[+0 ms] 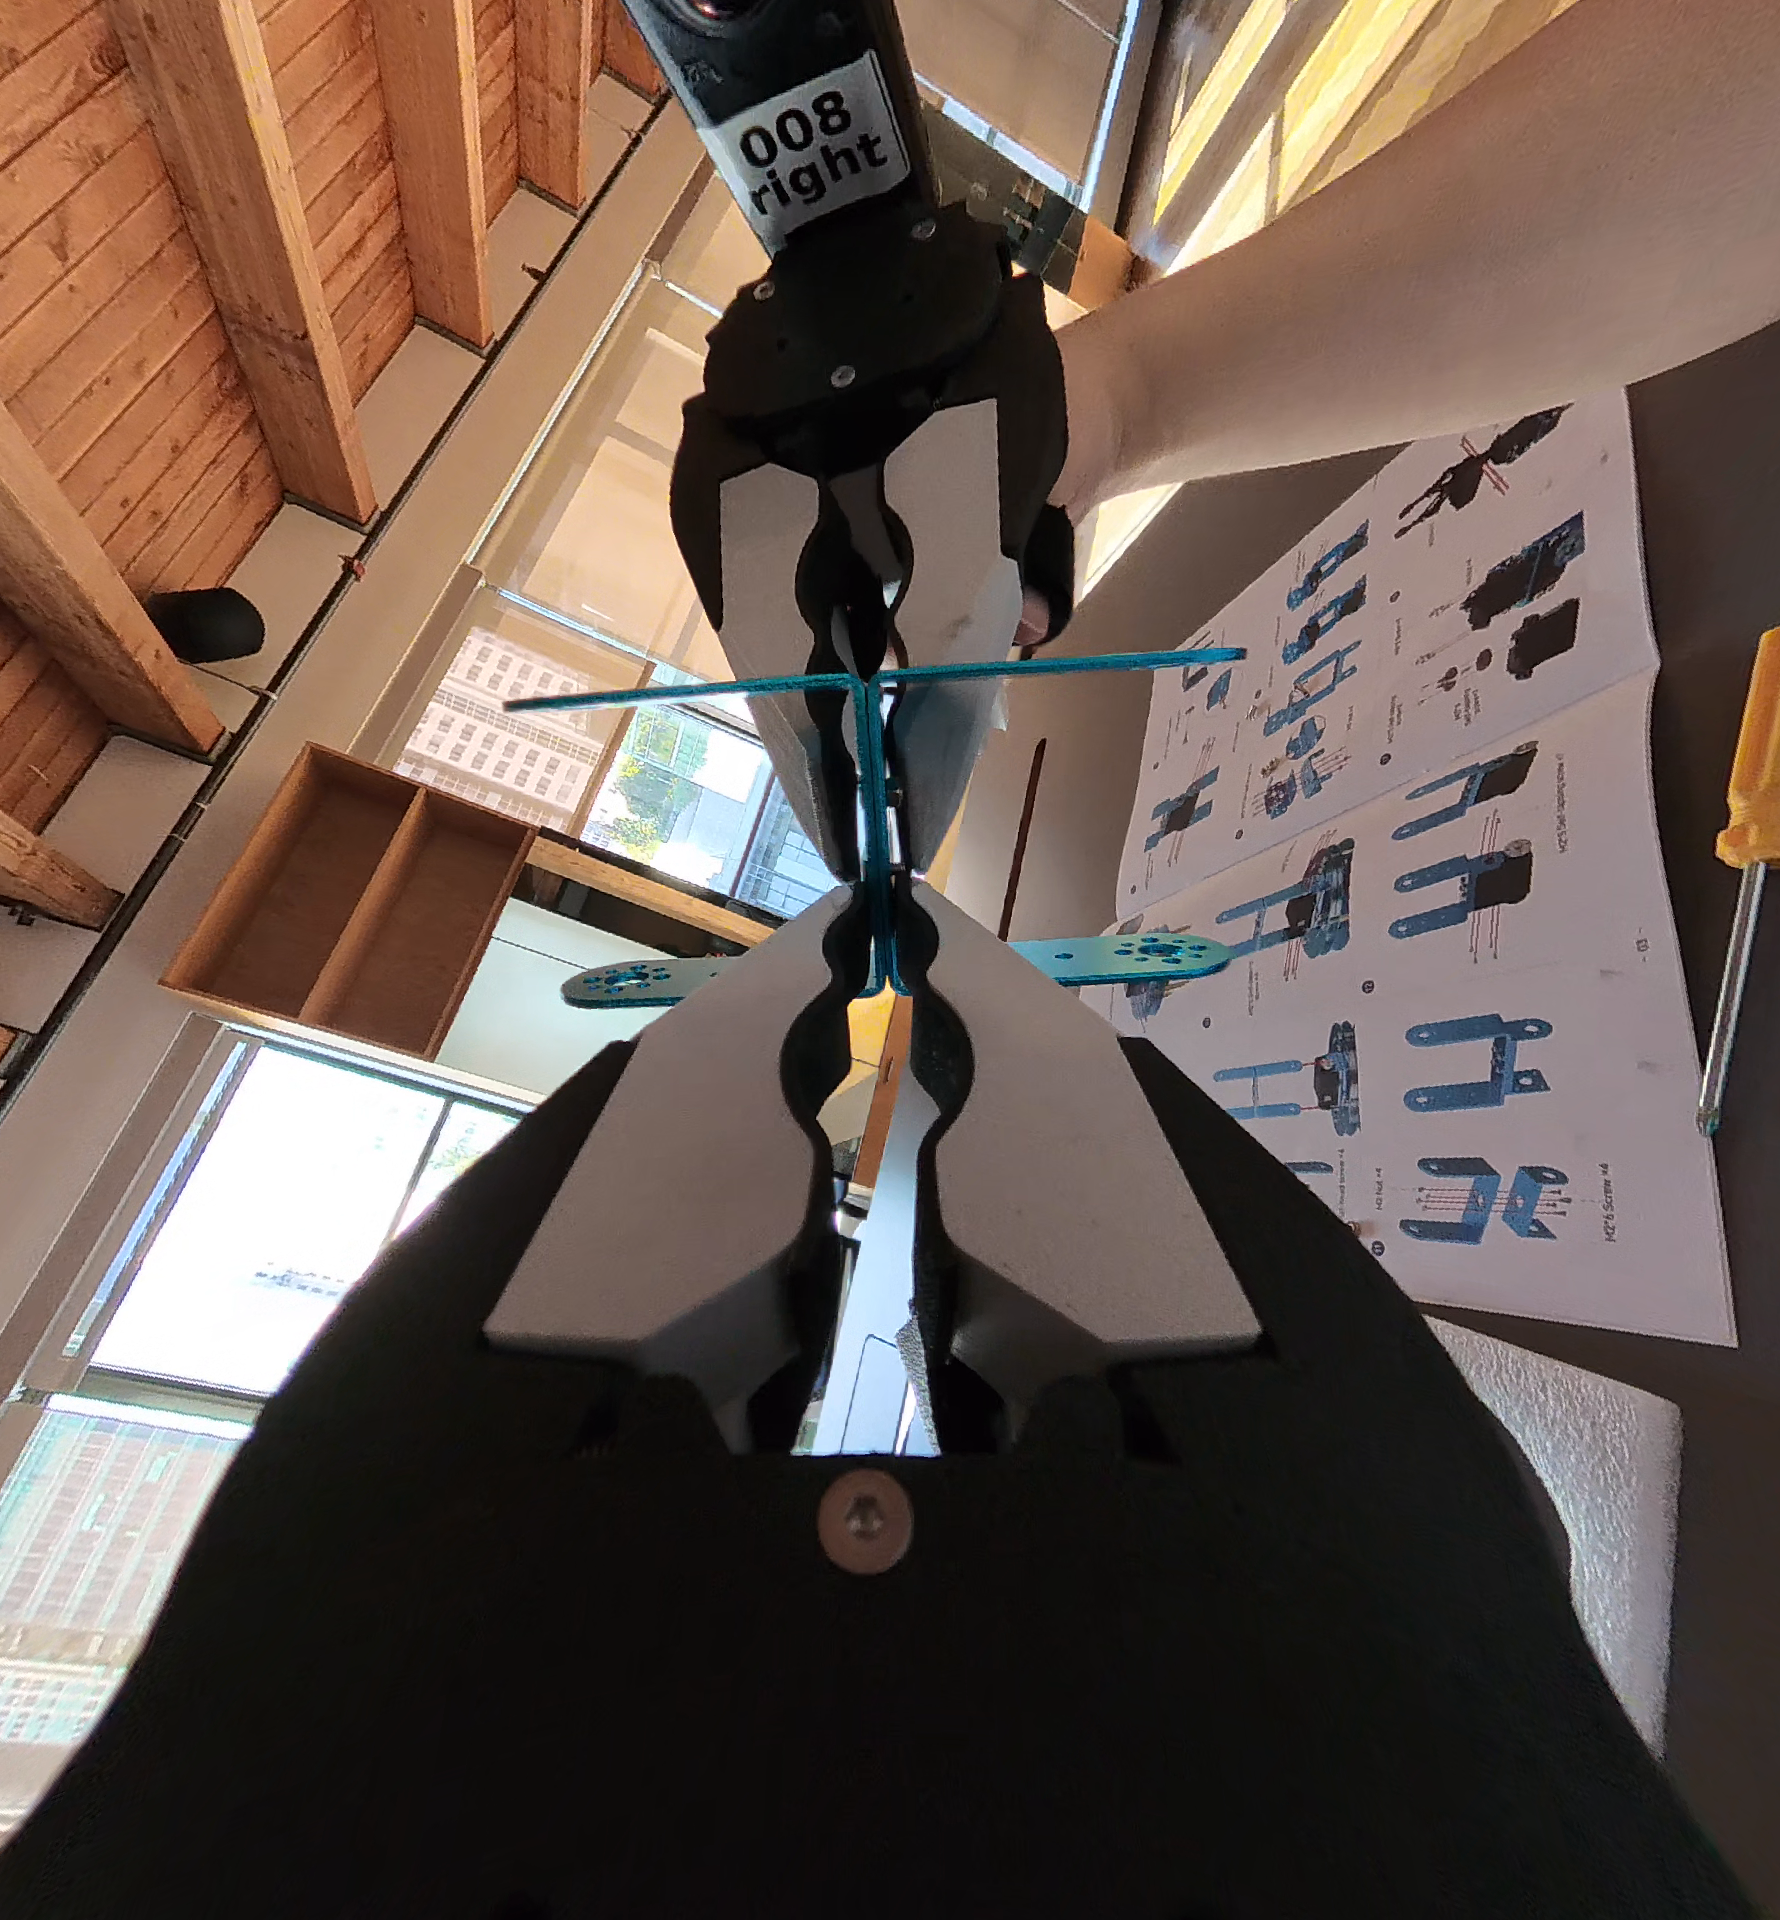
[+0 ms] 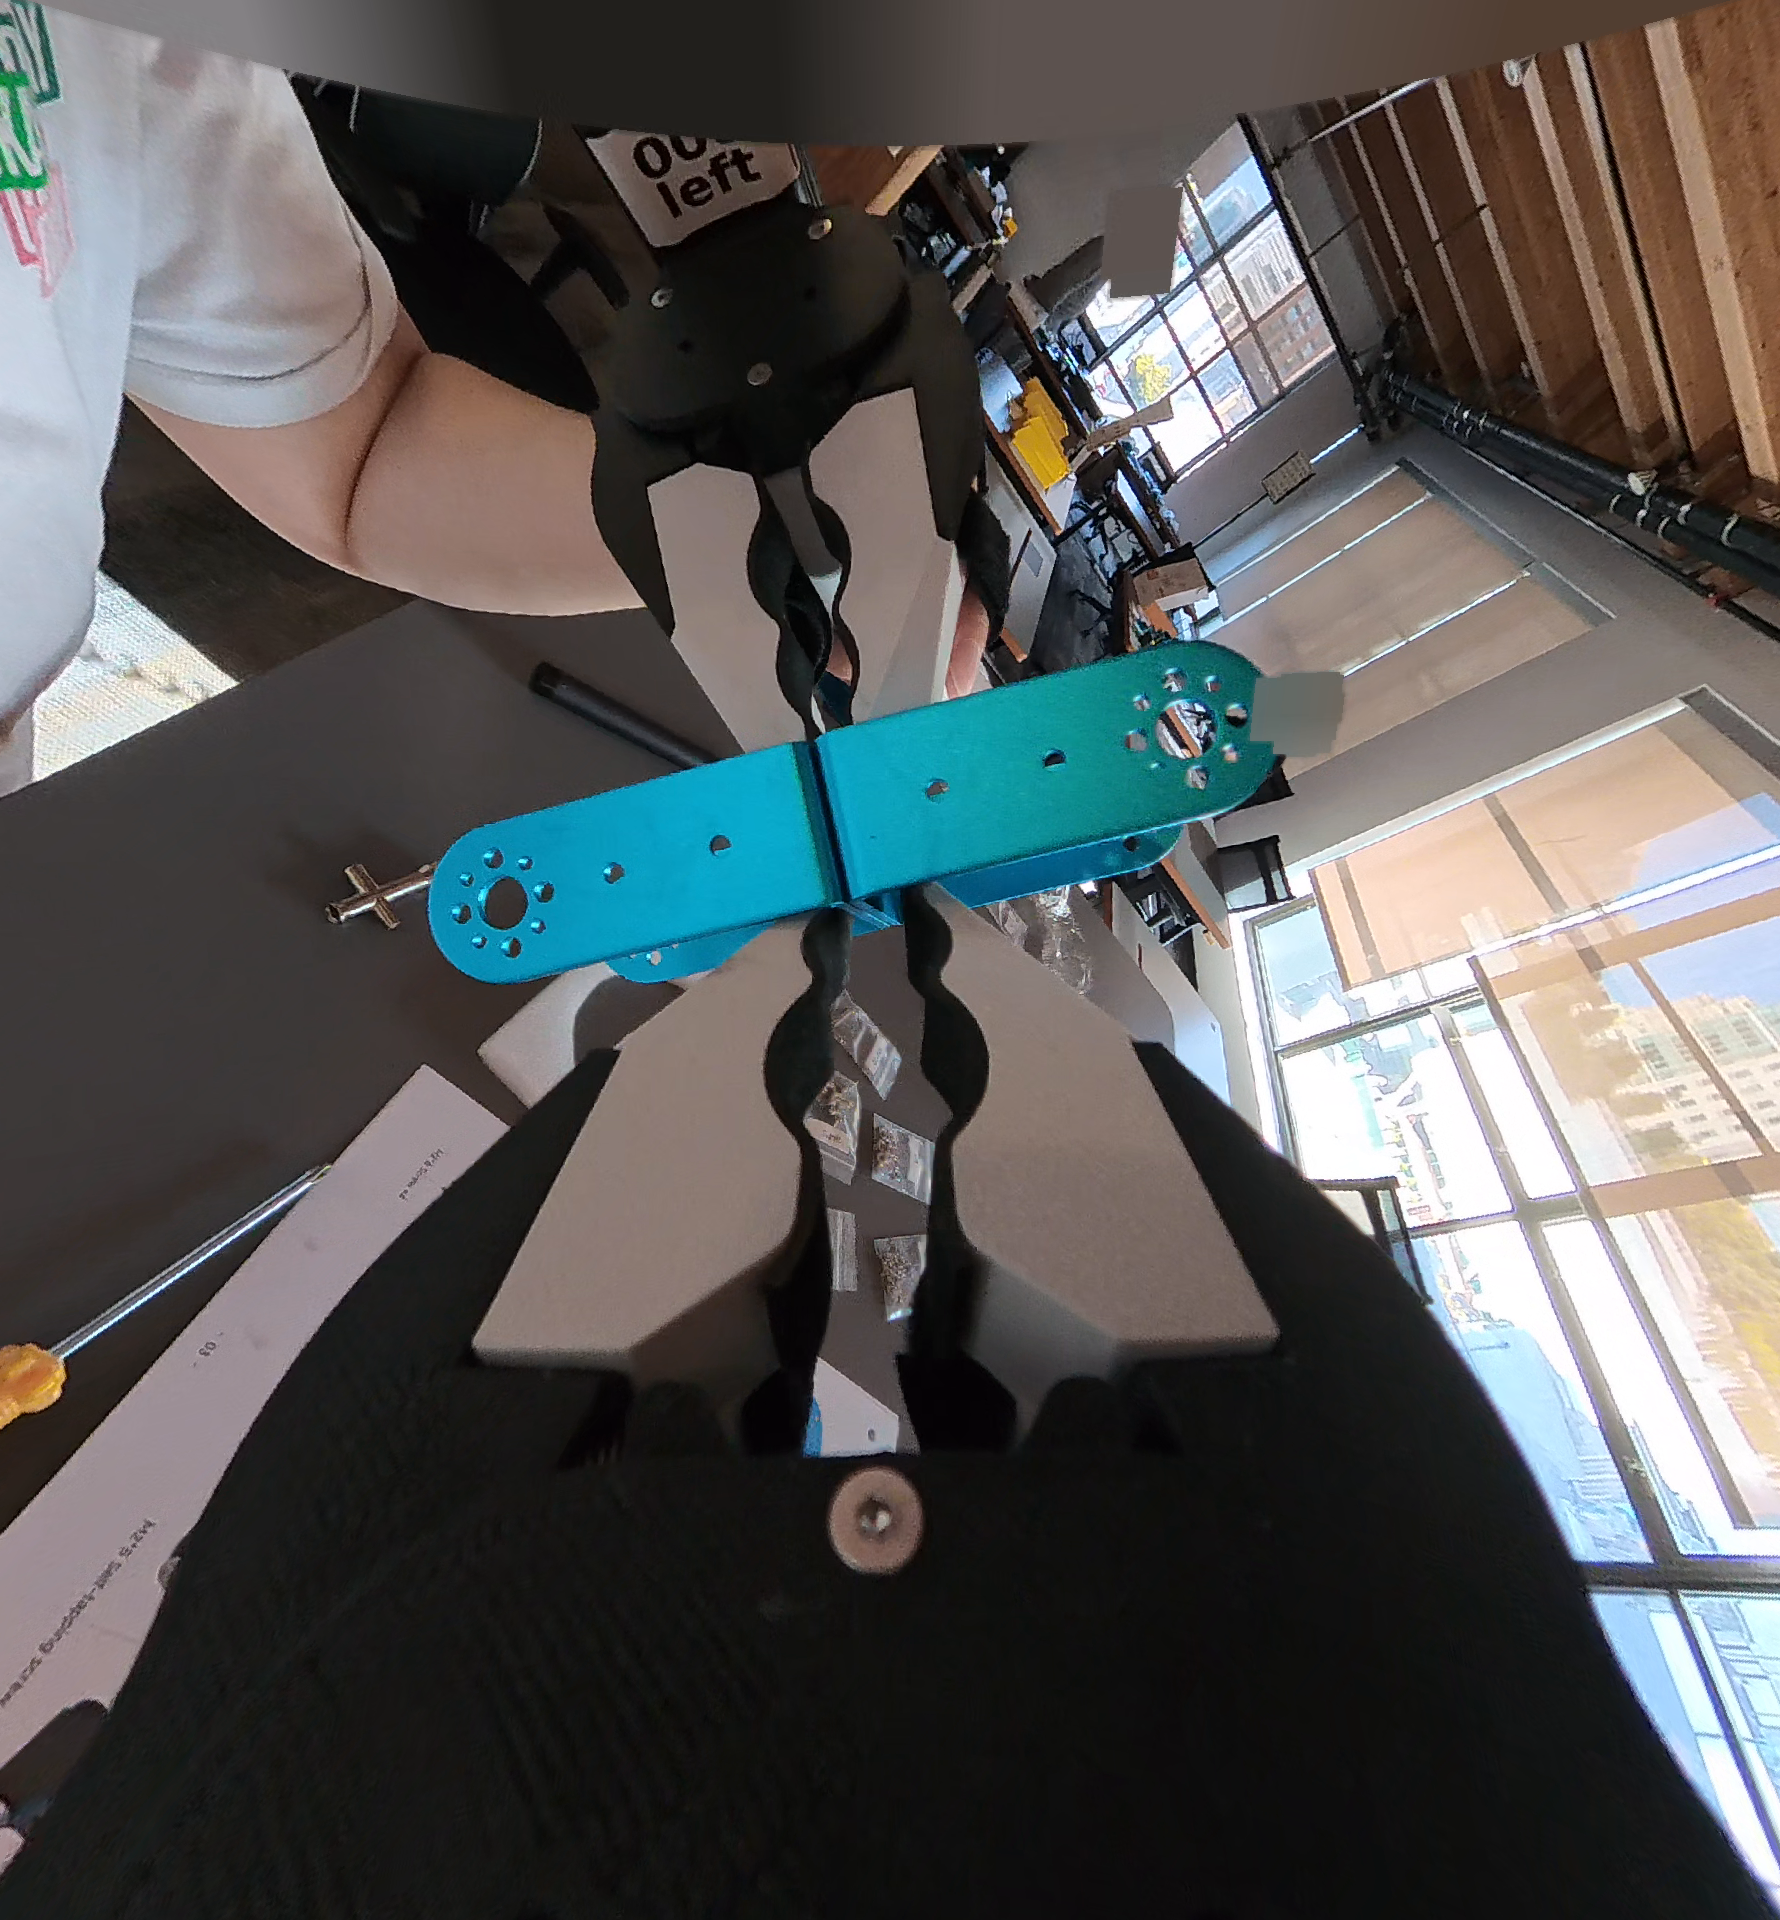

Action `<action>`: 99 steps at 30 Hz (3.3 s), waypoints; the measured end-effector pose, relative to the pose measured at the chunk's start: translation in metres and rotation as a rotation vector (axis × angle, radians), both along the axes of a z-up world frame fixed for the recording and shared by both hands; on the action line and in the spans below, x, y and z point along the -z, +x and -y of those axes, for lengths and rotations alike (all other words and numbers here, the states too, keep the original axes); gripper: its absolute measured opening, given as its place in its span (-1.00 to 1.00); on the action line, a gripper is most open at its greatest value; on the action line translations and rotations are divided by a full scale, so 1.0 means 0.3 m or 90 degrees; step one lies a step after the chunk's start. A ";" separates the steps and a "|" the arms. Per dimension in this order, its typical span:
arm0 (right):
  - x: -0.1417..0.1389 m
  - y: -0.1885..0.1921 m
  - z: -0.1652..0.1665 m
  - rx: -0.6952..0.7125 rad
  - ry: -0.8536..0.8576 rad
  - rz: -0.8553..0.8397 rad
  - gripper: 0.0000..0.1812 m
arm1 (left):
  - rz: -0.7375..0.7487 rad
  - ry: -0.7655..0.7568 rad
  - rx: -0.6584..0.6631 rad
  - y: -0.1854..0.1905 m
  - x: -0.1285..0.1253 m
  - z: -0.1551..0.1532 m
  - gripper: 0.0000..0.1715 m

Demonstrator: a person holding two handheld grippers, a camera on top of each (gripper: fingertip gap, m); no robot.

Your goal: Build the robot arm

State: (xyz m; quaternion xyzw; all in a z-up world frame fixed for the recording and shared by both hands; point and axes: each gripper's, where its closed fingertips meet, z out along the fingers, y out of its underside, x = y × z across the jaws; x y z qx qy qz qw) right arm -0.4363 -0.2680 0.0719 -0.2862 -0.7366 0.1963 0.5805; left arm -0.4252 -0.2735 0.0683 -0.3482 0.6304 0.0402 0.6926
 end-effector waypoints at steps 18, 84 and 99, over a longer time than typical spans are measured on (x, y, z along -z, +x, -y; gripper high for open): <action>-0.012 0.023 0.026 -0.001 0.007 0.014 -0.97 | 0.035 -0.097 0.061 -0.008 -0.018 0.028 -0.84; -0.042 0.094 0.013 -0.137 -0.109 -0.061 -0.97 | -0.006 -0.054 0.060 0.068 -0.018 -0.015 -0.97; -0.080 0.100 0.057 -0.185 -0.104 -0.102 -0.97 | 0.032 -0.061 0.088 0.073 -0.065 0.036 -0.93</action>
